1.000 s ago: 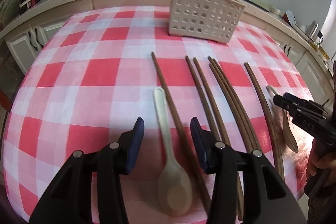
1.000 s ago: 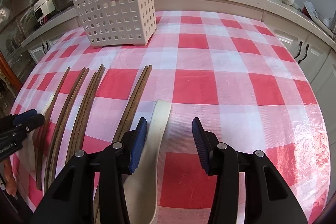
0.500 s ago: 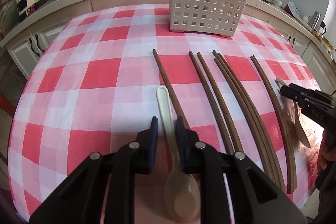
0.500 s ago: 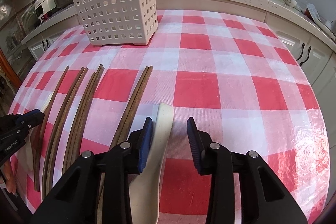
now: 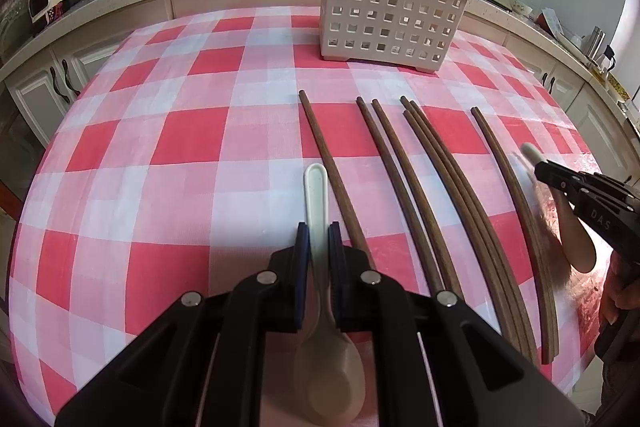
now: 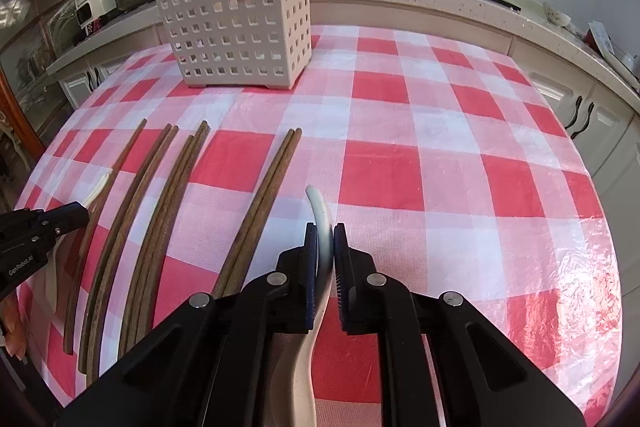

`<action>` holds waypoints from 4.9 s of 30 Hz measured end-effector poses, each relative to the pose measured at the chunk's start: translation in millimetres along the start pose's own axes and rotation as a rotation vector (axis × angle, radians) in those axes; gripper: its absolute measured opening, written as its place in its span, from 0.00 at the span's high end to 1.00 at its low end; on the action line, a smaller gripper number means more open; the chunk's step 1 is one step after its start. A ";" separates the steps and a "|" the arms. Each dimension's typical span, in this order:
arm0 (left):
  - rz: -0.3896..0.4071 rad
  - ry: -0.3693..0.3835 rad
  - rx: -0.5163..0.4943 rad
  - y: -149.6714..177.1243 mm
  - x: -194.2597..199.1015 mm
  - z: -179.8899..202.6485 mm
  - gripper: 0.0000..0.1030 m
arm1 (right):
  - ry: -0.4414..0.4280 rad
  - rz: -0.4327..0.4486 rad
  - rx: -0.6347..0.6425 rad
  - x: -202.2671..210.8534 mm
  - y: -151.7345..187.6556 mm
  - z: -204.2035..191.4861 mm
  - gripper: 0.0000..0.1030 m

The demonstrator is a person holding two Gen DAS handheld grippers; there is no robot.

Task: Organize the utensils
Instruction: 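Lift the held spoons with both tools and carry them toward the white basket, then lower both spoons into the white basket and open both tools, then move the left tool to a wooden chopstick and close on it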

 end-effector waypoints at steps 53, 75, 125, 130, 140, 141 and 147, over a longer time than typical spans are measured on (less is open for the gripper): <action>0.192 0.098 -0.017 -28.4 64.3 12.3 0.91 | -0.103 0.207 -0.038 58.9 -48.0 -11.5 0.90; 0.301 0.063 -0.144 -98.3 91.7 36.0 0.91 | -0.119 0.339 -0.025 91.8 -96.5 -8.0 0.90; 0.236 0.119 -0.079 -287.7 -8.4 1.1 0.78 | -0.078 0.267 0.054 -19.5 -251.8 -52.1 0.54; 0.317 0.085 -0.058 -279.5 16.3 -6.7 0.57 | -0.064 0.294 0.028 -5.6 -247.6 -35.2 0.54; 0.380 -0.002 -0.022 -216.6 55.1 -14.6 0.39 | -0.072 0.274 -0.019 18.4 -181.0 -1.5 0.54; 0.381 -0.011 -0.018 -208.9 57.1 -15.0 0.38 | -0.073 0.268 -0.024 18.5 -174.4 0.5 0.54; 0.340 -0.055 0.003 -152.4 57.0 -16.0 0.37 | -0.088 0.206 -0.063 15.6 -115.0 11.2 0.54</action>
Point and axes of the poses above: each gripper's, at about its wrist camera, not at the fingertips, and x roughly against the way its jaws point, z to its right, y to its underside, the point moved 4 cm from there along -x, roughly the way its jaws point, and after that the axes turned 15 degrees about y, right-handed, at the moved point
